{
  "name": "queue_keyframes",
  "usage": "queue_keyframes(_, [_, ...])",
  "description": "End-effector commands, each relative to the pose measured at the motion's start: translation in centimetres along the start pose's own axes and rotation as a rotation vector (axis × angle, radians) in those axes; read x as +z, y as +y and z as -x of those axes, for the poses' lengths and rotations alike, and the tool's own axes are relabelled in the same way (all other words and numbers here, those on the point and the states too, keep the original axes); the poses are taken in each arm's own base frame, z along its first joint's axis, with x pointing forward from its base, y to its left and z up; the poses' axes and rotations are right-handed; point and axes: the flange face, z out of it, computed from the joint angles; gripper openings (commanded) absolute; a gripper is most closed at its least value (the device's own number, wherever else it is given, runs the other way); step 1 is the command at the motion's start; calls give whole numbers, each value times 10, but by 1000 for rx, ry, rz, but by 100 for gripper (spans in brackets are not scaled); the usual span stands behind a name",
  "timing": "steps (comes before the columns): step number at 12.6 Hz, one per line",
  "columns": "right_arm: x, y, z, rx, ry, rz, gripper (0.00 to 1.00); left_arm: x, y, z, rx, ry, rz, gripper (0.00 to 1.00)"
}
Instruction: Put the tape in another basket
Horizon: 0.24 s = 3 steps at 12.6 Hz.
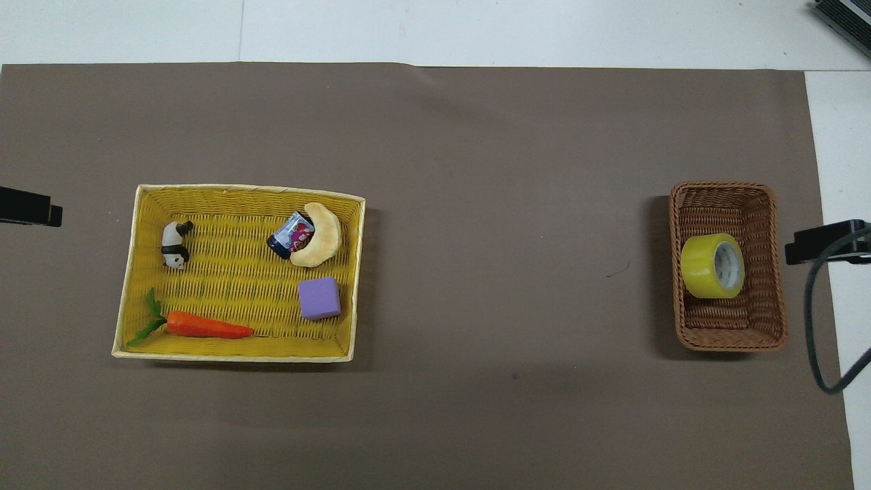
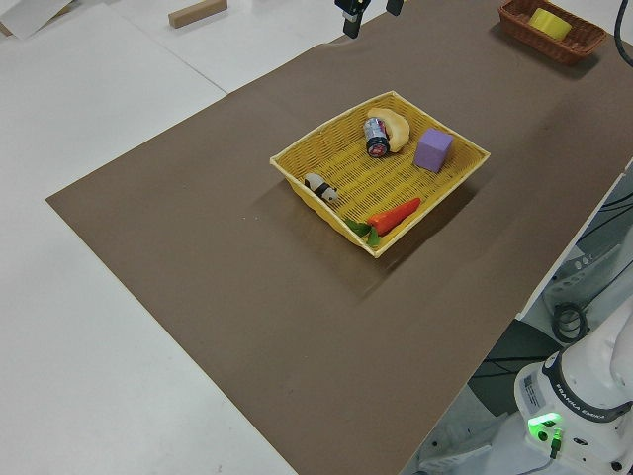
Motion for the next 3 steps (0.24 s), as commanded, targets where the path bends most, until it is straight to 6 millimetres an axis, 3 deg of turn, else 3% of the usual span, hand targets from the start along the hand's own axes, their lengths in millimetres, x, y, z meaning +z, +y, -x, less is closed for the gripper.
queue_keyframes(1, [0,1,8,-24,-2,-19,100,-3,-3,2,5,-9,12,100])
queue_keyframes(3, [0,0,9,-24,-4,-20,100,-2,-3,2,4,-10,12,100])
